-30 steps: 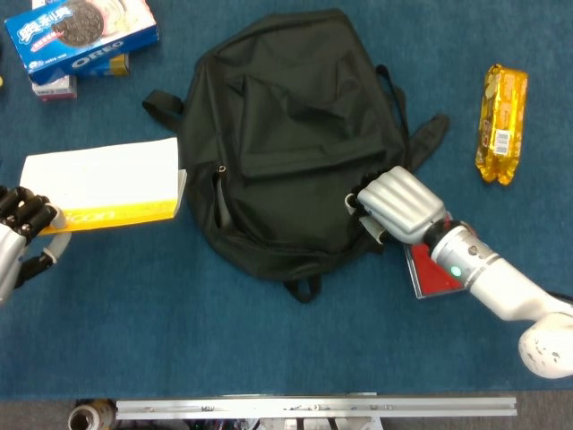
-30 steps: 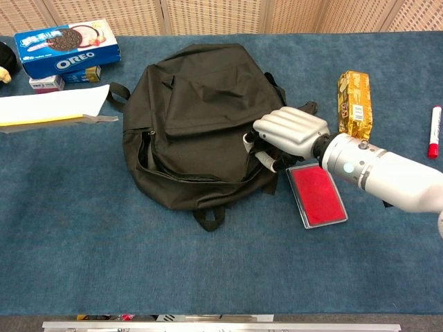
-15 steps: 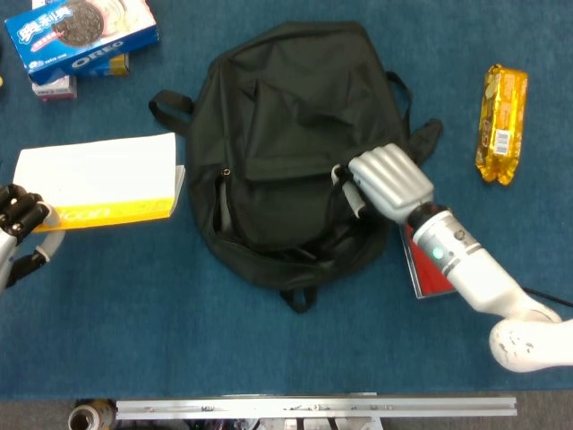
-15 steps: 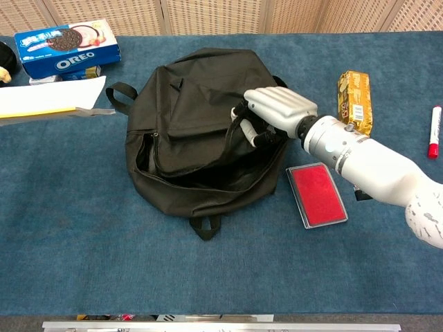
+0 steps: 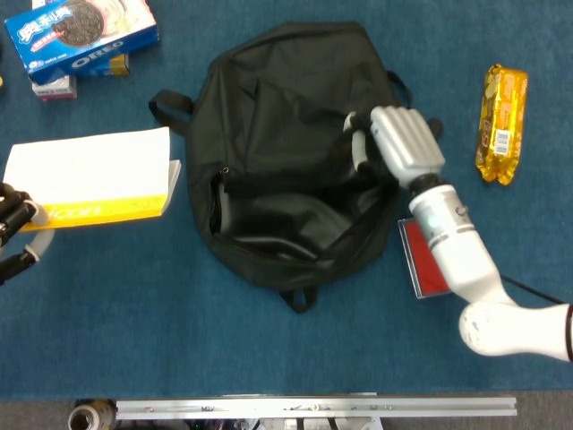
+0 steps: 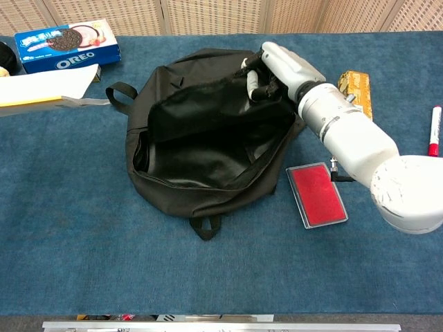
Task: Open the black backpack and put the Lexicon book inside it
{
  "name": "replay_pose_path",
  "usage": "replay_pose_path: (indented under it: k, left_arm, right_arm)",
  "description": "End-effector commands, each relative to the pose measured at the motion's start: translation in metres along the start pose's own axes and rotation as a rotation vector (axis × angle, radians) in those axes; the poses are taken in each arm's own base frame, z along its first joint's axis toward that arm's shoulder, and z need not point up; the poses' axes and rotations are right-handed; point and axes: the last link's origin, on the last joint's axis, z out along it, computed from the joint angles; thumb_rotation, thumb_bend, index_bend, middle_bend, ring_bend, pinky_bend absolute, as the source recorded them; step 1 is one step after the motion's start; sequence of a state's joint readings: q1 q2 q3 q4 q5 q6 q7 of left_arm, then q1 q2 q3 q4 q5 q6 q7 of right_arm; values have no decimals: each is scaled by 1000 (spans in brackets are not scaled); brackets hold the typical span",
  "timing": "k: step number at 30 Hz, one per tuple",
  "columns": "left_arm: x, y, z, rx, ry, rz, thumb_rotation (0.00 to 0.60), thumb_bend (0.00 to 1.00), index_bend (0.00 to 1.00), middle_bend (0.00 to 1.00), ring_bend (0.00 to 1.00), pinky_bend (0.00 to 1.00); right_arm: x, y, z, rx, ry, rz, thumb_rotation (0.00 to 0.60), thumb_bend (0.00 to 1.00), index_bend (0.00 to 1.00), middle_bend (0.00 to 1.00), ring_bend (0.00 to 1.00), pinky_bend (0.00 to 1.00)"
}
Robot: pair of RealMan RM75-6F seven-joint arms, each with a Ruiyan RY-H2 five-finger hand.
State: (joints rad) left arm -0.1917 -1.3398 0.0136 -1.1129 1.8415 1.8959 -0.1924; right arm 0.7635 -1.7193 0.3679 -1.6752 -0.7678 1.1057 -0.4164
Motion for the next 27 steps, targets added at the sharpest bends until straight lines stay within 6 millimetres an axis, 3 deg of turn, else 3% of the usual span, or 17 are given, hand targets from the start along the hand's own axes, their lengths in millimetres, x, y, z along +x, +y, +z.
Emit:
replay_pose_path:
  k: [1,11,27]
  left_arm:
    - [1,0,-1,-3,0,-2,600,340,640,622,504,540]
    - [1,12,1,-70,-21,-49,600,340,640,622,504,540]
    - [-6,44,33,-177,-22,-97,600,340,640,622,504,540]
  right_arm:
    - [3,-5,4,-17,26,57,600,796,812,710,543,768]
    - [15,-25,13,-71,88,295,600,797,812,710,543,776]
    - [28,-66,21,-41,188,527,600,797,812,710,543,776]
